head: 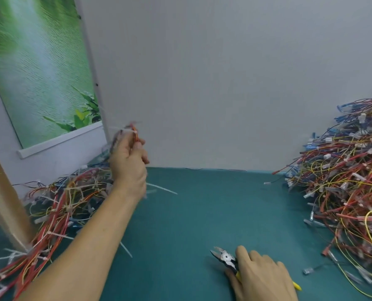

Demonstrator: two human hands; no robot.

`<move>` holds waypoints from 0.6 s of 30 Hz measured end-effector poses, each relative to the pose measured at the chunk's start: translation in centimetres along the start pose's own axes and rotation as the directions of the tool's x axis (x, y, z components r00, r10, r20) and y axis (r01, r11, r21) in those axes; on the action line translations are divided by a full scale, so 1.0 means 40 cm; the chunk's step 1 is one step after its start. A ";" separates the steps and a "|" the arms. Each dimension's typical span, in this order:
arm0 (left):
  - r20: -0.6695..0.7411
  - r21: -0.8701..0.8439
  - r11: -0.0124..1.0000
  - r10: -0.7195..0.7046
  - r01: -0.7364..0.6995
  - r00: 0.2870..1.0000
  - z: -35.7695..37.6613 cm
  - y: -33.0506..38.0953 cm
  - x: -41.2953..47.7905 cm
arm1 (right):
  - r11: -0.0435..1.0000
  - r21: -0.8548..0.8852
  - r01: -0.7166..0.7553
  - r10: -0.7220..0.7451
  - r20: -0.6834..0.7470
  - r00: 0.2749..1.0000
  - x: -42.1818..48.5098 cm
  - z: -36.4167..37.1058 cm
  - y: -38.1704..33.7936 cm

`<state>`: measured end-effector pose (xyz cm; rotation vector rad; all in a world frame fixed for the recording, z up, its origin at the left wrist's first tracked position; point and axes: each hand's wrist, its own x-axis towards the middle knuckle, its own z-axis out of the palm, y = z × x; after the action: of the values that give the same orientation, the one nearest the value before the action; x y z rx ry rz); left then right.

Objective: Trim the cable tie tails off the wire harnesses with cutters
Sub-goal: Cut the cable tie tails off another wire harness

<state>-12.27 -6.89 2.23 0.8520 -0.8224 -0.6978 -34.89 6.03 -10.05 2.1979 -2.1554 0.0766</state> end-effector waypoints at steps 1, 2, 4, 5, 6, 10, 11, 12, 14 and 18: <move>-0.022 0.103 0.995 0.000 0.003 1.000 -0.006 -0.004 0.012 | 1.000 0.000 -0.002 0.002 0.000 1.000 0.003 0.005 0.000; -0.061 0.157 0.982 -0.098 0.106 0.993 -0.014 -0.023 0.023 | 1.000 -0.004 -0.003 0.003 0.010 1.000 0.004 0.005 0.000; -0.064 0.003 0.836 -0.548 0.549 0.834 -0.024 -0.053 0.008 | 1.000 -0.003 -0.016 0.016 0.030 0.999 0.001 -0.001 -0.001; -0.025 -0.054 0.746 -0.666 0.664 0.746 -0.023 -0.066 -0.005 | 1.000 0.004 -0.019 0.019 0.022 1.000 0.001 -0.004 -0.001; -0.010 -0.067 0.720 -0.693 0.691 0.721 -0.016 -0.067 -0.011 | 1.000 0.007 -0.019 0.019 0.020 1.000 -0.001 -0.001 -0.003; 0.039 -0.052 0.997 0.052 -0.050 0.998 0.046 0.028 -0.017 | 0.999 0.051 -0.010 0.015 -0.079 0.997 -0.001 -0.007 -0.007; 0.107 0.015 0.983 0.181 -0.183 0.978 0.055 0.046 -0.017 | 0.999 0.048 -0.007 0.010 -0.061 0.998 -0.004 -0.008 -0.006; 0.134 0.088 0.967 0.227 -0.240 0.965 0.051 0.032 -0.003 | 0.999 0.032 0.000 0.001 -0.030 1.000 -0.007 -0.006 -0.004; 0.083 0.179 0.983 -0.040 0.025 0.996 0.041 -0.034 0.007 | 1.000 0.025 -0.003 0.002 0.011 1.000 -0.008 -0.007 -0.002; 0.074 0.559 0.825 -0.150 0.083 0.986 0.037 -0.101 -0.037 | 0.998 0.059 -0.017 0.014 0.053 0.999 -0.004 -0.016 -0.002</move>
<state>-15.07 -8.18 -1.11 1.4096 -1.1111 -0.6235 -34.82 6.24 -9.44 2.2396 -2.2260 0.0862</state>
